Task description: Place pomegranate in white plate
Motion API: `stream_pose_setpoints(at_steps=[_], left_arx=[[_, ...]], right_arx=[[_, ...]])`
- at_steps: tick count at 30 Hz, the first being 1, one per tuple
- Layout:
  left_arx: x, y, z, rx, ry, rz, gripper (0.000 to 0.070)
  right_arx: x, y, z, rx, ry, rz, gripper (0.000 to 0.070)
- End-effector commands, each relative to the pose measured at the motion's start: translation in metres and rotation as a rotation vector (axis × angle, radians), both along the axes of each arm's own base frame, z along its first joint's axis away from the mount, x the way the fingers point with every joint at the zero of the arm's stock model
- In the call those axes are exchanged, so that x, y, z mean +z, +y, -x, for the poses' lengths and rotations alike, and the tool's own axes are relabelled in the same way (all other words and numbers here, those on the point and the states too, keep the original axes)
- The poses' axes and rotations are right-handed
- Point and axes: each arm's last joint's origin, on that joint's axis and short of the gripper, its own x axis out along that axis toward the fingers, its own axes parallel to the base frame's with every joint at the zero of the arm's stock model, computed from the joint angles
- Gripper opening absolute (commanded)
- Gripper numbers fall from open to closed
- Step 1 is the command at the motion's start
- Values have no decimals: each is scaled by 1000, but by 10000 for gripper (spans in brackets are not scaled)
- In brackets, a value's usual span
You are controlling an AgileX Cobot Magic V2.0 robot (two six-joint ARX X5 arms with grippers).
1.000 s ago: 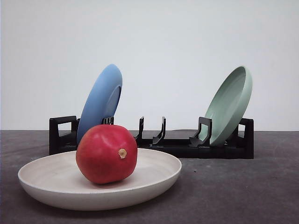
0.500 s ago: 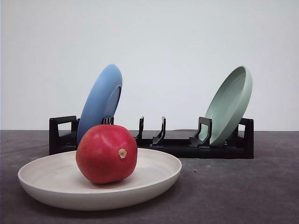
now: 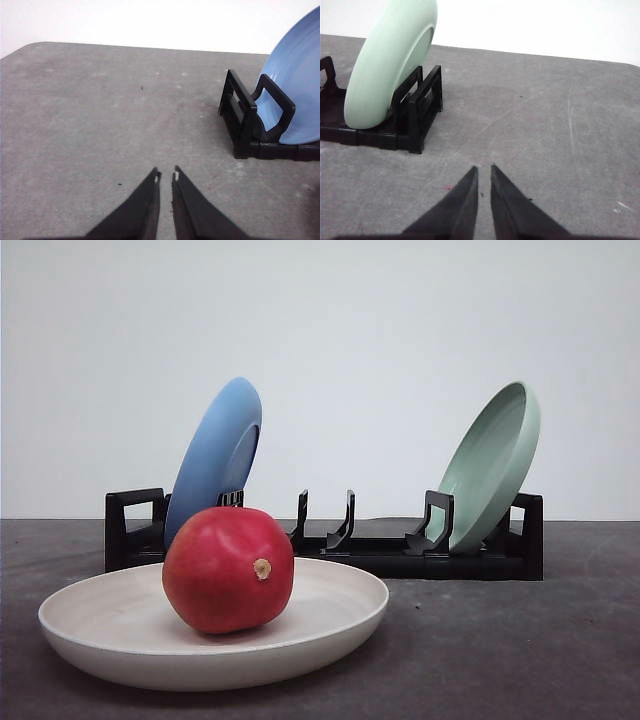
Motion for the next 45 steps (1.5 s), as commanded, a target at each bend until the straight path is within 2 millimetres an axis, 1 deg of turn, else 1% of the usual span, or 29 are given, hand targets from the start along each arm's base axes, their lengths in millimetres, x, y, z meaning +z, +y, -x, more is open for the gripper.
stream_pose_setpoints(at_steps=[1, 45], left_arx=[[-4, 0, 0, 4, 11, -5, 27], [-4, 0, 0, 4, 11, -5, 27]], right_arx=[[0, 0, 0, -1, -8, 3, 41], [0, 0, 0, -1, -8, 3, 41]])
